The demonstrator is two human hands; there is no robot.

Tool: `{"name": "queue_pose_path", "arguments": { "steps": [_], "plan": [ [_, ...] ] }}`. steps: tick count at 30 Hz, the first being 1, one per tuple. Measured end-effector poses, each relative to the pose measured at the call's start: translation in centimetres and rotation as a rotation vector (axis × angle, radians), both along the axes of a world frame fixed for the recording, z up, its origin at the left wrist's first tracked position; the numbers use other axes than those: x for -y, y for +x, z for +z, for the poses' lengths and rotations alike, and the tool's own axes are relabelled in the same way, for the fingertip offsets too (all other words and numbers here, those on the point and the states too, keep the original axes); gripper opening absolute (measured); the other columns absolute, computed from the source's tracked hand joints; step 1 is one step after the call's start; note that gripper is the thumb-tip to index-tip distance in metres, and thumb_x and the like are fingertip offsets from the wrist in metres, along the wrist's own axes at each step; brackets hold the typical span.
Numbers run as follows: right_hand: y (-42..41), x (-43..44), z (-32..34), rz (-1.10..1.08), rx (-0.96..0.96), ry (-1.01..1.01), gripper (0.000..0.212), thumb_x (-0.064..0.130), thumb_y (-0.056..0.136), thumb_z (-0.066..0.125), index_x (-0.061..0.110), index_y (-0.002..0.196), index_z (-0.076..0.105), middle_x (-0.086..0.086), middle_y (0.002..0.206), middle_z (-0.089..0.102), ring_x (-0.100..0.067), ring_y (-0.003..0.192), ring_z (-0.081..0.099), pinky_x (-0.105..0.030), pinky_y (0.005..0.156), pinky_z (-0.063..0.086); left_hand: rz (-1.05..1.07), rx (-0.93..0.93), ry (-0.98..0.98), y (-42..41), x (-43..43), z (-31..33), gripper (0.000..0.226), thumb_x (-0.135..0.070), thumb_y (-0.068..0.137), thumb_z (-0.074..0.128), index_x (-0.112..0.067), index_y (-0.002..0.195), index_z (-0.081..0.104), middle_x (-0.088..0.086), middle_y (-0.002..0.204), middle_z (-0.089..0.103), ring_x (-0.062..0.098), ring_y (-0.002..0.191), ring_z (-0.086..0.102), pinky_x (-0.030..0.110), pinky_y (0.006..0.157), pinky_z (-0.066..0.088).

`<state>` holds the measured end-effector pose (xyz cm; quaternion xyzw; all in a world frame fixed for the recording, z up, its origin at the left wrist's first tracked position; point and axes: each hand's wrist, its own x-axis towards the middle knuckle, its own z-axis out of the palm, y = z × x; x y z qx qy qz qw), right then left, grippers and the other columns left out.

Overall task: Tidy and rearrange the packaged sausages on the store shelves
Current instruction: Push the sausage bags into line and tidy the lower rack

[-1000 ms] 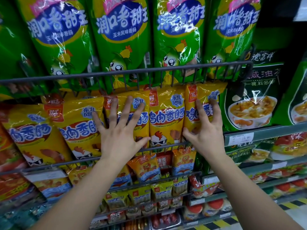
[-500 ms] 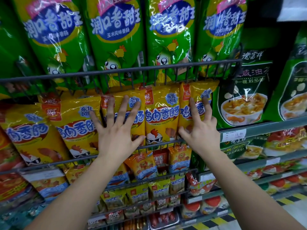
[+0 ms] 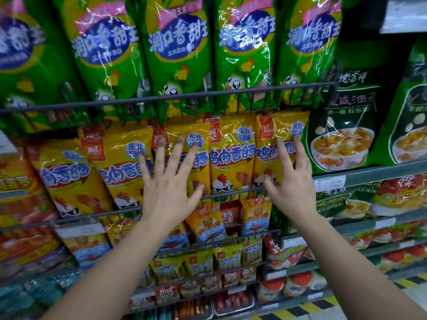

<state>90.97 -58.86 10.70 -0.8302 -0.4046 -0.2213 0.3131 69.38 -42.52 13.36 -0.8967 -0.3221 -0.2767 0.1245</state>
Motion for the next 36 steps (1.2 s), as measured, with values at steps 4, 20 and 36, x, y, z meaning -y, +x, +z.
{"name": "queue_pose_path", "arguments": {
  "steps": [4,20,36],
  "plan": [
    [-1.0,0.3,-0.4,0.016,0.021,0.065,0.08,0.028,0.086,0.065,0.029,0.155,0.024,-0.006,0.162,0.015,-0.037,0.142,0.026,-0.057,0.089,0.052,-0.02,0.022,-0.023,-1.0,0.3,-0.5,0.082,-0.059,0.086,0.056,-0.033,0.155,0.02,-0.001,0.165,0.01,0.03,0.152,0.002,0.063,0.118,0.001],
    [-5.8,2.5,-10.3,0.089,-0.156,0.034,0.059,0.02,0.086,0.069,0.007,0.137,0.045,-0.011,0.137,0.044,-0.028,0.127,0.046,-0.045,0.086,0.056,-0.145,0.089,-0.217,-4.8,3.8,-9.3,0.066,-0.046,0.088,0.058,-0.023,0.147,0.04,0.004,0.154,0.033,0.029,0.144,0.028,0.052,0.114,0.032],
    [-2.2,2.4,-17.3,-0.109,-0.659,-0.207,0.072,0.033,0.09,0.067,0.014,0.149,0.03,-0.007,0.141,0.046,-0.025,0.119,0.054,-0.033,0.082,0.048,-0.076,0.026,-1.035,0.3,4.6,-18.5,0.068,-0.045,0.093,0.058,-0.025,0.151,0.027,-0.006,0.152,0.036,0.015,0.132,0.046,0.034,0.095,0.051]
  ]
}}
